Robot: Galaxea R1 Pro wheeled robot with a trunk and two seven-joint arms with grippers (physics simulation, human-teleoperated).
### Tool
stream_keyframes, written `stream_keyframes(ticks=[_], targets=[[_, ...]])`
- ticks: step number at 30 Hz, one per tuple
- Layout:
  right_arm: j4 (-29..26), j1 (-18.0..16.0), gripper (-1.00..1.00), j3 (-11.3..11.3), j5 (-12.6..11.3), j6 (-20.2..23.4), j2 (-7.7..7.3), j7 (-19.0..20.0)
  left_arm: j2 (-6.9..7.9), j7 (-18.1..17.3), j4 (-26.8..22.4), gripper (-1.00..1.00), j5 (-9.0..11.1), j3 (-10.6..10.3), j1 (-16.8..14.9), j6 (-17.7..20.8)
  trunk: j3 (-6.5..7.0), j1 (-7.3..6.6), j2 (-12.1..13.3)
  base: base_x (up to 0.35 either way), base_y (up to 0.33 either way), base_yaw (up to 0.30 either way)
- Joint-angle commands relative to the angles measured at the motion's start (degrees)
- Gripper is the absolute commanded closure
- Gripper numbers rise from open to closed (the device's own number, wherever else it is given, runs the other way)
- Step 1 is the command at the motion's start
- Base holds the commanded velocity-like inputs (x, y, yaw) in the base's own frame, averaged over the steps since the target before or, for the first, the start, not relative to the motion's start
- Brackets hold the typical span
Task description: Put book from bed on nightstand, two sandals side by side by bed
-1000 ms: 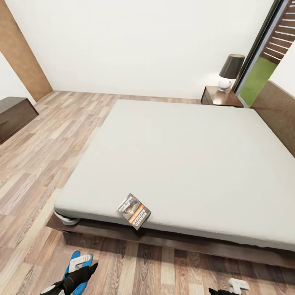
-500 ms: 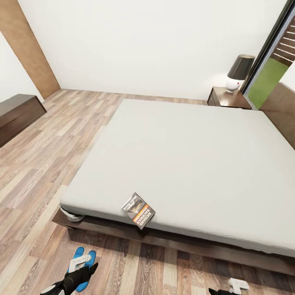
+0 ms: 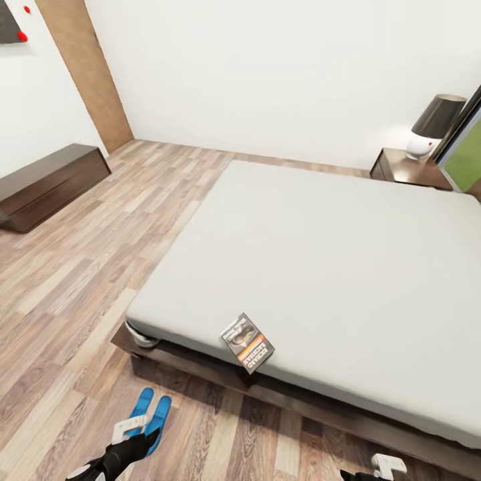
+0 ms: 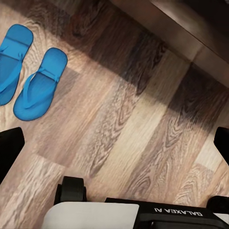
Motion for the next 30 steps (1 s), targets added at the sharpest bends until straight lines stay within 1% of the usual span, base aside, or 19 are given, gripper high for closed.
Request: stream_keyframes(ticks=[1,10,11,12,13,14,16,19,24,26,28,29,30], targets=[[0.0,0.0,-1.0,-0.5,0.5,0.1,0.02,0.3,0.0,-0.3,0.1,-1.0,0.2,0.1,0.0,-0.1,-0.04,0.0,0.0,0.0,0.0,0.094],[0.0,0.0,-1.0,-0.5,0.4,-0.5,0.04,0.3,0.0,-0.3,0.1,-1.0,0.3,0.1,0.0,-0.1,-0.04,0.0,0.0,0.0,0.0,0.022],[0.1,0.0,-1.0,-0.4,0.4,-0.6,0.19,0.2,0.0,-0.3,0.1,-1.0,0.3,0.1,0.0,-0.1,-0.04,0.0,0.0,0.0,0.0,0.0],[0.2,0.0,-1.0,-0.4,0.5,-0.6,0.83,0.0,0.0,-0.3,0.1,-1.0,0.3,0.1,0.0,-0.1,-0.04,0.0,0.0,0.0,0.0,0.0],[1.3,0.0,-1.0,-0.3,1.0,-1.0,11.57,-0.4,0.04,-0.4,0.1,-1.0,0.4,0.2,0.0,0.0,-0.04,0.0,0.0,0.0,0.0,0.0],[1.3,0.0,-1.0,-0.3,1.0,-1.4,13.41,-0.4,0.06,-0.4,0.1,-1.0,0.4,0.3,0.0,0.0,-0.04,0.0,0.0,0.0,0.0,0.0],[1.0,0.0,-1.0,-0.2,1.0,-1.8,15.02,-0.3,0.05,-0.5,0.1,-1.0,0.4,0.3,0.0,0.0,-0.04,0.0,0.0,0.0,0.0,0.0],[0.5,-0.1,-1.0,-0.2,0.8,-1.8,16.13,0.2,0.06,-0.5,0.1,-1.0,0.4,0.3,0.0,0.1,-0.04,0.0,0.0,0.0,0.0,0.0],[0.0,-0.3,-1.0,-0.1,0.4,-1.4,16.55,1.0,0.08,-0.6,0.1,-1.0,0.5,0.5,0.0,0.1,-0.04,0.0,0.0,0.0,0.0,0.0],[-0.1,-0.4,-1.0,-0.1,0.1,-1.3,16.59,2.3,0.09,-0.7,0.1,-1.0,0.5,0.5,0.0,0.1,-0.04,0.0,0.0,0.0,0.0,0.0],[-0.1,-0.5,-1.0,-0.1,-1.2,-1.2,16.61,4.1,0.09,-0.7,0.1,-1.0,0.5,0.5,0.0,0.1,-0.04,0.0,0.0,0.0,0.0,0.0],[-0.2,-0.5,-1.0,-0.1,-3.0,-1.1,16.62,5.2,0.09,-0.7,0.1,-1.0,0.5,0.5,0.0,0.1,-0.04,0.0,0.0,0.0,0.0,0.0],[-0.1,-0.5,-1.0,-0.1,-4.1,-1.1,16.62,5.8,0.09,-0.7,0.1,-1.0,0.5,0.5,0.0,0.1,-0.04,0.0,0.0,0.0,0.0,0.0]])
